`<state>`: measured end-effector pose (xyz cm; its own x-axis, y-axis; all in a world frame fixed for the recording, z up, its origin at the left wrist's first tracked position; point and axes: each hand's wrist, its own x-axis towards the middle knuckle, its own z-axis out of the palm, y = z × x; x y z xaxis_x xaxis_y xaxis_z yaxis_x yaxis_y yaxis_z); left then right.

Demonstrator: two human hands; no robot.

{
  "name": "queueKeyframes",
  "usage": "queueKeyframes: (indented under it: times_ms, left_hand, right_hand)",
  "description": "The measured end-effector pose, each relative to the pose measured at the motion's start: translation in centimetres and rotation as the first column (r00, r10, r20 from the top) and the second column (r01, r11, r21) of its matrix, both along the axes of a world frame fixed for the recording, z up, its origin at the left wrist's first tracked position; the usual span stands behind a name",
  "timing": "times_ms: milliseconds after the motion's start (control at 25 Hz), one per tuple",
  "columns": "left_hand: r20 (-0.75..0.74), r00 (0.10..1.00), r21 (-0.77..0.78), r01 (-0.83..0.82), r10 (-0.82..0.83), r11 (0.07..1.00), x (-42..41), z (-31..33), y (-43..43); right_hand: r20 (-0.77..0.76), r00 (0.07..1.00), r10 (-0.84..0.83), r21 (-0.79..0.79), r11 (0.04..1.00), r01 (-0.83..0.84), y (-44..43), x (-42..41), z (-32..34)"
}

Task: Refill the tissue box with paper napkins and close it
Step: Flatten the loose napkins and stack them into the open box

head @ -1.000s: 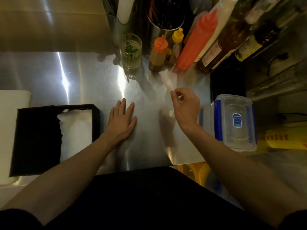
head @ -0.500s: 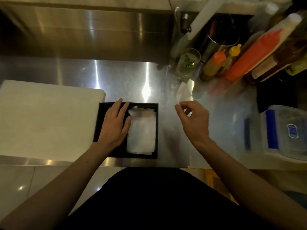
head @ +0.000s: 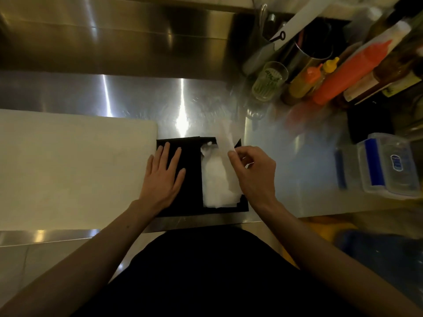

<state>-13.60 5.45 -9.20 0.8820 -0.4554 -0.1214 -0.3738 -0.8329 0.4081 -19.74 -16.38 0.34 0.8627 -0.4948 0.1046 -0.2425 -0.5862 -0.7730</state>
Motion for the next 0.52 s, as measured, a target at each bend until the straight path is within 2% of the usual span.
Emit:
queueKeyframes:
  times_ms: [160,320,520]
  left_hand:
    - [0.008,1.0,-0.014,0.001,-0.001,1.0,0.0,-0.4,-0.2]
    - [0.011,1.0,-0.016,0.0,0.001,1.0,0.0,-0.5,0.0]
    - [0.017,1.0,-0.021,-0.004,0.005,1.0,0.0,-0.6,-0.1]
  right_hand:
    - [-0.167,0.985,-0.052,-0.025,0.998,0.049,1.5,-0.9,-2.1]
    - [-0.32,0.945,-0.062,-0.11,0.994,0.028,2.1,-1.1,-4.5]
    - [-0.449,0.894,0.019,-0.242,0.96,-0.142,2.6,-1.2,-5.8]
